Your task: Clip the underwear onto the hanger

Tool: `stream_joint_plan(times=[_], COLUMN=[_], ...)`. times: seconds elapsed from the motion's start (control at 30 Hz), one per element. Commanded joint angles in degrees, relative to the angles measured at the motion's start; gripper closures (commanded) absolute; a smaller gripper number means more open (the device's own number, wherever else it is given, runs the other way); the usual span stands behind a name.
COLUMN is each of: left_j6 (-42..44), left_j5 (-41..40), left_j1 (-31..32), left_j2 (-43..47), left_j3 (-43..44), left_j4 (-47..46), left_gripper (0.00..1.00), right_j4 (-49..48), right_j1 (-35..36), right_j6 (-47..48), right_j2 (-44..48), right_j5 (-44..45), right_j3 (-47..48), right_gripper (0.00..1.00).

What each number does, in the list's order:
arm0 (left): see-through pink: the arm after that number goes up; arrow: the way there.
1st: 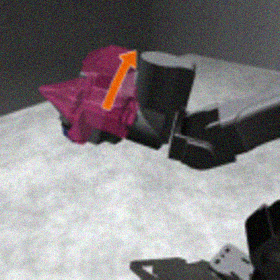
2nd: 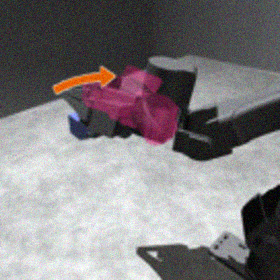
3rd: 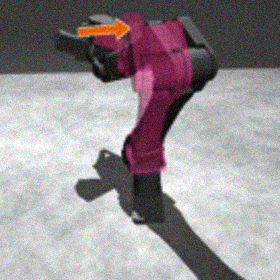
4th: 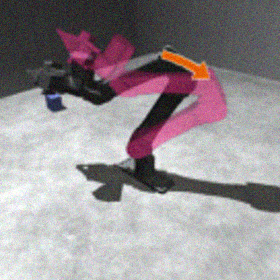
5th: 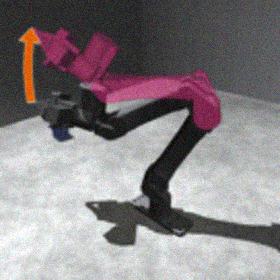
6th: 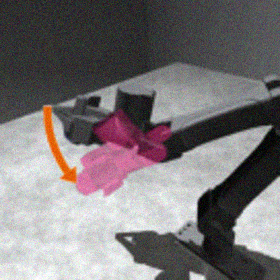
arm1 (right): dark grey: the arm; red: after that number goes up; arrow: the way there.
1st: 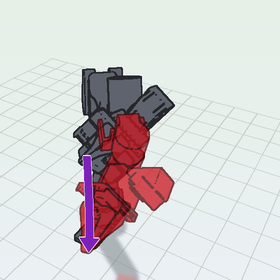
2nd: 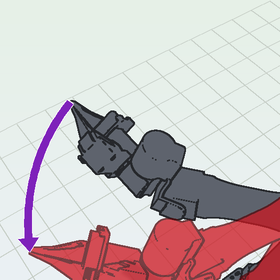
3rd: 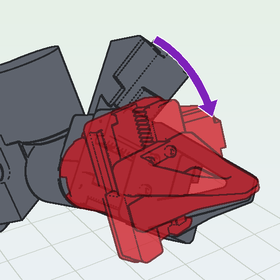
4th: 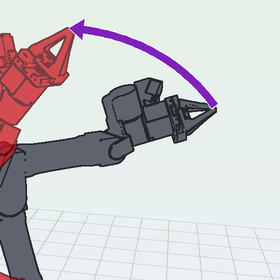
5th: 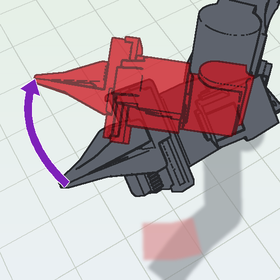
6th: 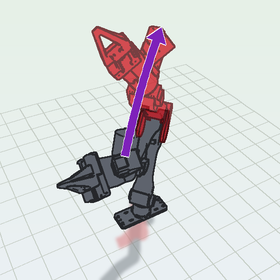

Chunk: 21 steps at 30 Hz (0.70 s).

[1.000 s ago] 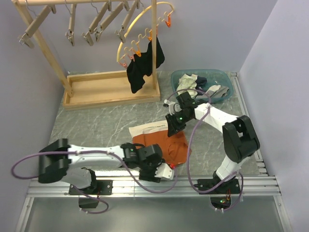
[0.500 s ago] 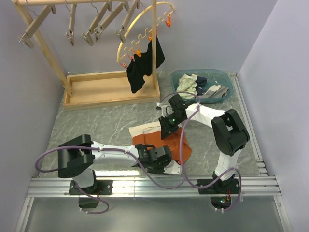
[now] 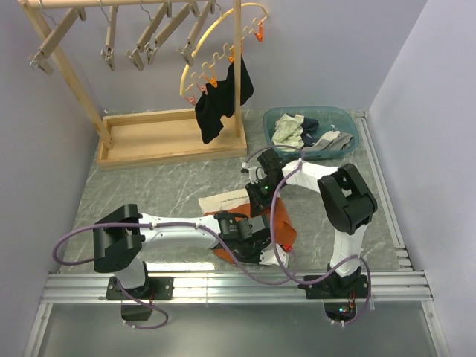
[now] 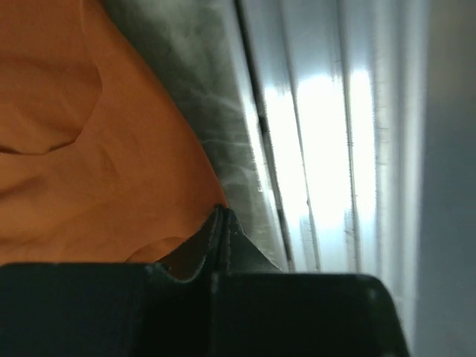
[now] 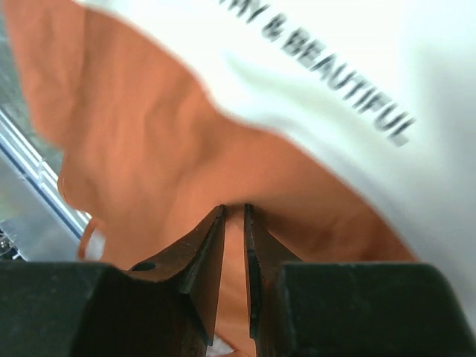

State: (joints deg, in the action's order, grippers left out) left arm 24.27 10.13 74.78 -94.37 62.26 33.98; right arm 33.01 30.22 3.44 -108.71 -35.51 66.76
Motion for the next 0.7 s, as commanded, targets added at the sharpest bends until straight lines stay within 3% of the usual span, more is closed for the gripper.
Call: stream_joint_plan(times=[0.0, 0.13, 0.17, 0.2, 0.3, 0.4, 0.53, 0.67], left_j6=[-0.89, -0.72, -0.98, -0.81, -0.45, -0.37, -2.47, -6.07], left_j5=[11.65, 16.41, 16.5, 17.11, 18.51, 19.49, 19.14, 16.6], left_j1=[-1.04, -1.39, -1.48, -1.57, -2.27, -3.85, -10.95, -25.63], left_j2=[2.08, 1.65, 1.29, 1.03, 2.34, 6.73, 13.4, 14.74], left_j3=[4.09, 4.1, 4.18, 4.19, 3.4, 2.35, 1.2, -0.73], left_j4=[7.85, 9.35, 9.7, 10.49, 10.58, 10.58, 9.36, 8.3], left_gripper=[1.0, 0.97, 0.91, 0.77, 0.55, 0.44, 0.42, 0.44], right_j4=[-0.58, 0.03, 0.29, 0.9, 2.66, 6.95, 12.15, 15.06], right_j1=[0.37, 0.54, 0.63, 0.55, 0.37, -0.33, -2.97, -5.78], right_j6=[-0.8, -0.46, -0.28, 0.16, 1.04, 4.54, 7.89, 9.39], right_j2=[-0.28, 0.16, 0.33, 1.21, 4.27, 8.05, 13.51, 16.07], right_j5=[1.41, 1.23, 0.79, 0.62, 0.17, 0.17, 0.35, 6.93], right_j3=[2.32, 2.58, 2.58, 2.67, 2.85, 4.16, 6.27, 6.1], right_gripper=[0.76, 0.76, 0.76, 0.75, 0.72, 0.67, 0.64, 0.64])
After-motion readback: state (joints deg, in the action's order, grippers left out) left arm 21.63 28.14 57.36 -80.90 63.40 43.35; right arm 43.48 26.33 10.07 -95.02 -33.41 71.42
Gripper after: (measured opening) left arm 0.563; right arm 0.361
